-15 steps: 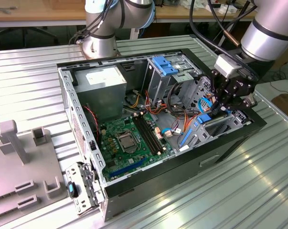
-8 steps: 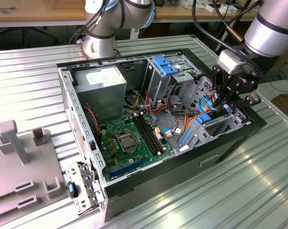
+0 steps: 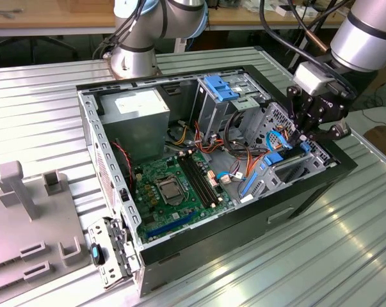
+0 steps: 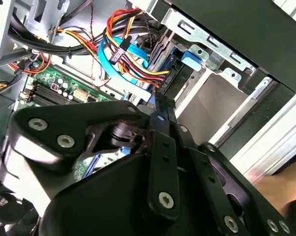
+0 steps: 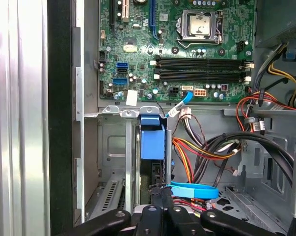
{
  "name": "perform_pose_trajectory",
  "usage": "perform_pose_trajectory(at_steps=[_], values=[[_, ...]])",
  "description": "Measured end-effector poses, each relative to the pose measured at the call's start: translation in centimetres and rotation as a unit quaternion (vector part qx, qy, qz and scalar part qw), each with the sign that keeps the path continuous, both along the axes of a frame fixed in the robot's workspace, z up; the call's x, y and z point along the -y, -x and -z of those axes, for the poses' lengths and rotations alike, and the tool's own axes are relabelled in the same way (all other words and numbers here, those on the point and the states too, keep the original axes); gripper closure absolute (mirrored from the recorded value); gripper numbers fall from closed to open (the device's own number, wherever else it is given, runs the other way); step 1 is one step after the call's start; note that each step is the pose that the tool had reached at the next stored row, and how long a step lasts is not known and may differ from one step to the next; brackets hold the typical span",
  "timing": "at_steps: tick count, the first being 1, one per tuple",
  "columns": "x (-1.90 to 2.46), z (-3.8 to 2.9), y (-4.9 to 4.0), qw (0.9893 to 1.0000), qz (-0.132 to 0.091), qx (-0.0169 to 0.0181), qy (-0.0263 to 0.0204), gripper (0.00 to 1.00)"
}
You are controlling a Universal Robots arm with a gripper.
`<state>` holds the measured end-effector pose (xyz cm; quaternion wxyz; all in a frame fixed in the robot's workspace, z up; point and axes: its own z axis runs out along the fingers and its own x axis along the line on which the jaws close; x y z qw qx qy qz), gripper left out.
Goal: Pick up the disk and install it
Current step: 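Insert the second disk wire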
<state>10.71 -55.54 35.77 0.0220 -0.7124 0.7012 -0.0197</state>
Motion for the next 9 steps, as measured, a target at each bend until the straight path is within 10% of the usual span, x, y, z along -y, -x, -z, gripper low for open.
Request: perform_pose_trajectory(at_steps=[9], values=[[0.00,0.00,0.00,1.0000,0.000,0.0003,0.0000,0.89]])
